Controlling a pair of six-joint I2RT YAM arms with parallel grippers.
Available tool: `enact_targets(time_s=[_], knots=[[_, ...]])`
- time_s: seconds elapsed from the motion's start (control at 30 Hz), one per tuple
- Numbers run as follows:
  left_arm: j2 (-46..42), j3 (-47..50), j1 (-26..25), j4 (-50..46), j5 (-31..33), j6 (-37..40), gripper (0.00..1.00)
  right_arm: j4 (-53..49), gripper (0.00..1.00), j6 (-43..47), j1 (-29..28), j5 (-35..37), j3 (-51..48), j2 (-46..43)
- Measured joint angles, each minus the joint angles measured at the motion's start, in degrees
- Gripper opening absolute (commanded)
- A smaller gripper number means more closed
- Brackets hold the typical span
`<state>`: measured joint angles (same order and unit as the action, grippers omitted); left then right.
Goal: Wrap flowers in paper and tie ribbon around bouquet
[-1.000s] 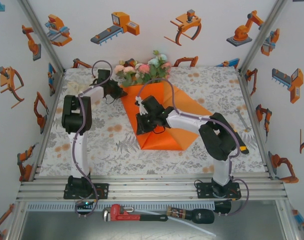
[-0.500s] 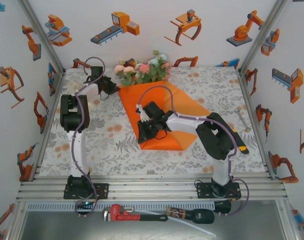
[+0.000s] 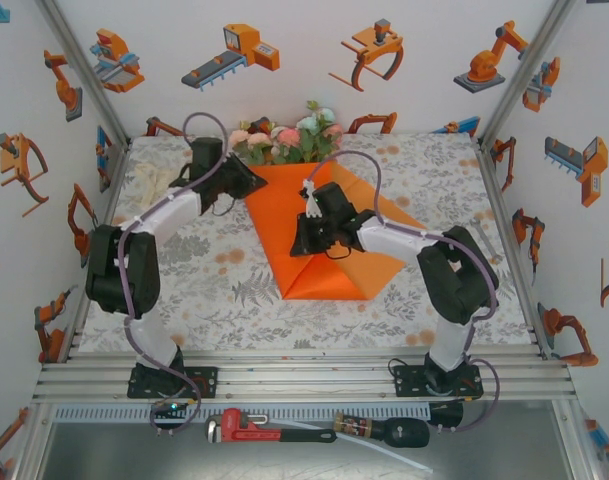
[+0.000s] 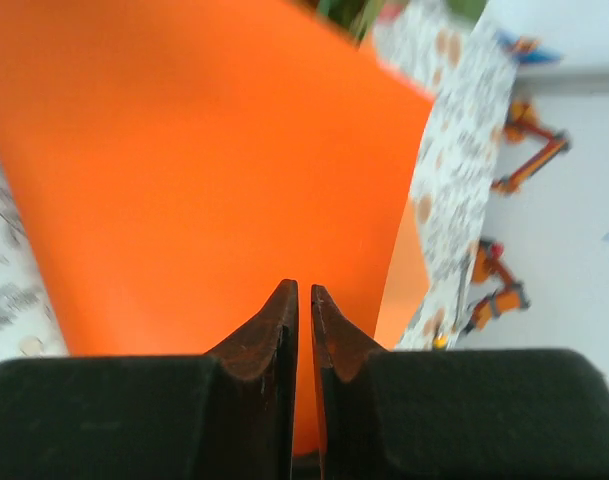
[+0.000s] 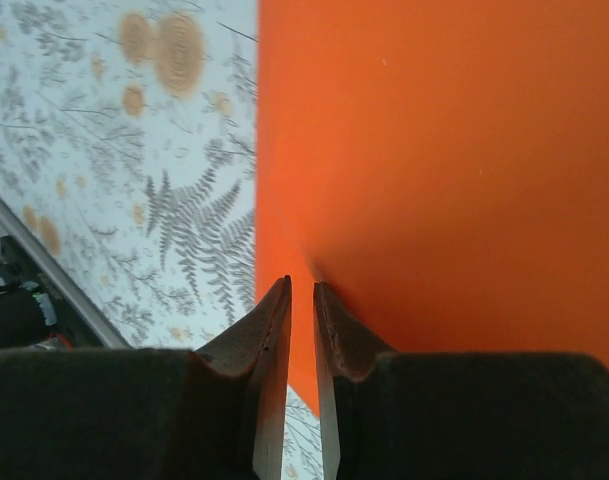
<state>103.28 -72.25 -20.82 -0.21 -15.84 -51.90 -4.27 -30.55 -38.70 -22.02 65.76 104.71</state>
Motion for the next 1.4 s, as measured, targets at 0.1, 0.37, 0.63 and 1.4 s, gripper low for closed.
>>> enact_targets(time_s=[0.1,0.37,0.63,1.4], knots=[[1.7,2.4,-2.6,-1.8,-0.5,0.1,0.16,0.1,0.20,-0.2,-0.3,0.8,-1.5,1.0],[7.6,2.4,-2.1,-3.0,2.7,3.1,0.16,0.2,0.20,-0.8,-0.4,2.2,-2.3,3.0],[12.7,-1.9,0.7,-2.1,2.7,4.9,0.17,-3.0,0.21,1.1,-3.2,2.8,0.1,1.6],[17.3,-8.7,4.4,-5.3,6.3,9.4,0.10,-2.8,0.15,1.7,-5.7,-1.1,11.2,13.3]])
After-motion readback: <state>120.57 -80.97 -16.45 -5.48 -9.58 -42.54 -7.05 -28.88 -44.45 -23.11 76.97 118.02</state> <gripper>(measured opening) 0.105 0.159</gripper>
